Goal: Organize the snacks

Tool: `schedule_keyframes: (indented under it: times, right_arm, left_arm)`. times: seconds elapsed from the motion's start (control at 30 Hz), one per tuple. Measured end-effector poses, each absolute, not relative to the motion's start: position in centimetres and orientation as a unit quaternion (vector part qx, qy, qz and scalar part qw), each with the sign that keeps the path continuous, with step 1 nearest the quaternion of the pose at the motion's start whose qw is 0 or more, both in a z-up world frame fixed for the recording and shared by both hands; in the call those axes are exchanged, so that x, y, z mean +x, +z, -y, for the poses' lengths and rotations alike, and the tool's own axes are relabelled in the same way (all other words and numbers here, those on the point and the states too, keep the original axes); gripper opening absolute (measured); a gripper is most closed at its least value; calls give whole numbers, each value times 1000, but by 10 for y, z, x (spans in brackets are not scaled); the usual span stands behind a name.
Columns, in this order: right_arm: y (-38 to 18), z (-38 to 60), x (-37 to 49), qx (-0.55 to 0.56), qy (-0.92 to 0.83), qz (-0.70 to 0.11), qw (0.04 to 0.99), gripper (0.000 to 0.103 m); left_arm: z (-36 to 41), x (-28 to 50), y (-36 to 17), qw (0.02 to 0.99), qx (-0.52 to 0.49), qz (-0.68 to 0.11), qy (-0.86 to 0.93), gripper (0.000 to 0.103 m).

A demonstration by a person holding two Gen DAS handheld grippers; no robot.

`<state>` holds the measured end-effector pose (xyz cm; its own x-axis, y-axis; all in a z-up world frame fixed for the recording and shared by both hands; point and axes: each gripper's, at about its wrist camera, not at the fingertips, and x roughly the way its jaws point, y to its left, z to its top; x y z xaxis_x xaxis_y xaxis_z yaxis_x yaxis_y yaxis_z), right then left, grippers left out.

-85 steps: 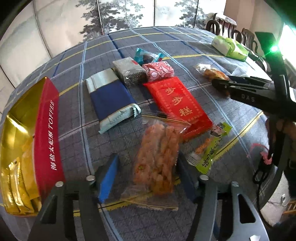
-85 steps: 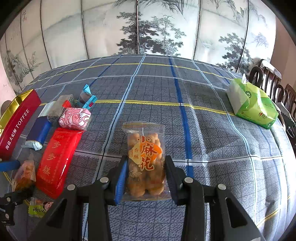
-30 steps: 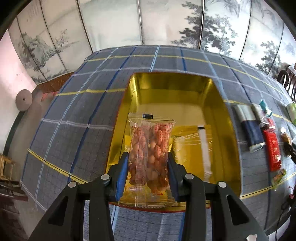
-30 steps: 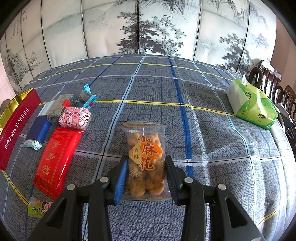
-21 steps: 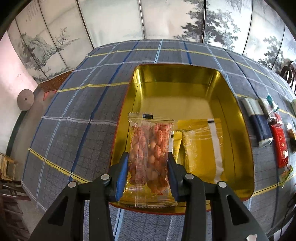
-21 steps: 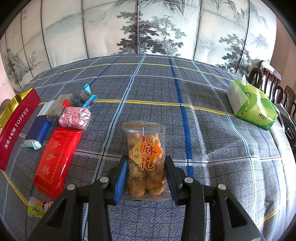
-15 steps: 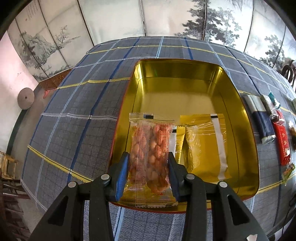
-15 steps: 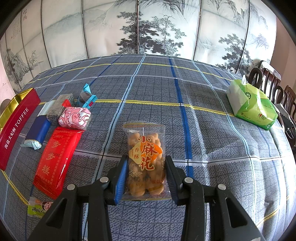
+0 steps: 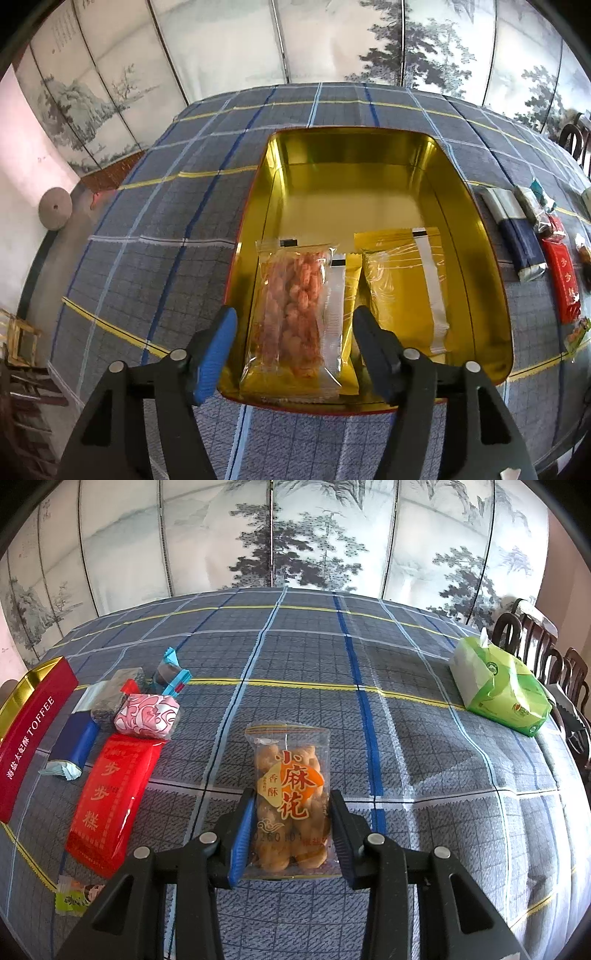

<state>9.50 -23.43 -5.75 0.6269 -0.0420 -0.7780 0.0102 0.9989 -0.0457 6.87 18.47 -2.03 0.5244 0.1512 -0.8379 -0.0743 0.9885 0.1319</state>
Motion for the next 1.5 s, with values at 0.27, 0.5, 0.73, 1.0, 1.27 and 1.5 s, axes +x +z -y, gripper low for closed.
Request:
schedule_keyframes:
  times: [0.27,0.5,0.73,1.0,1.27,1.5]
  right_arm:
    - [-56,228,97,-22,-37,-438,898,38]
    - [-53,224,95,-14,-60,-446,893,37]
    - [-40,215,90,-4,-68,-443,894,37]
    - [-18,187,82,5,-34,-431,902,37]
    - [0,121,76,-1,36,-427,904,37]
    - [9,51,74,-20,98,-420,902,37]
  left_arm:
    - [-177,51,-3,886,45,-456,75,73]
    - [-172,32,13,898,27,-432,79,75]
    - [-175,14,19,901,0,-424,87,82]
    - [-184,-3,15,898,-16,-429,98,84]
    - [-202,-20,14,896,-35,-425,127,90]
    - [-226,-29,11,890,-52,-426,154,93]
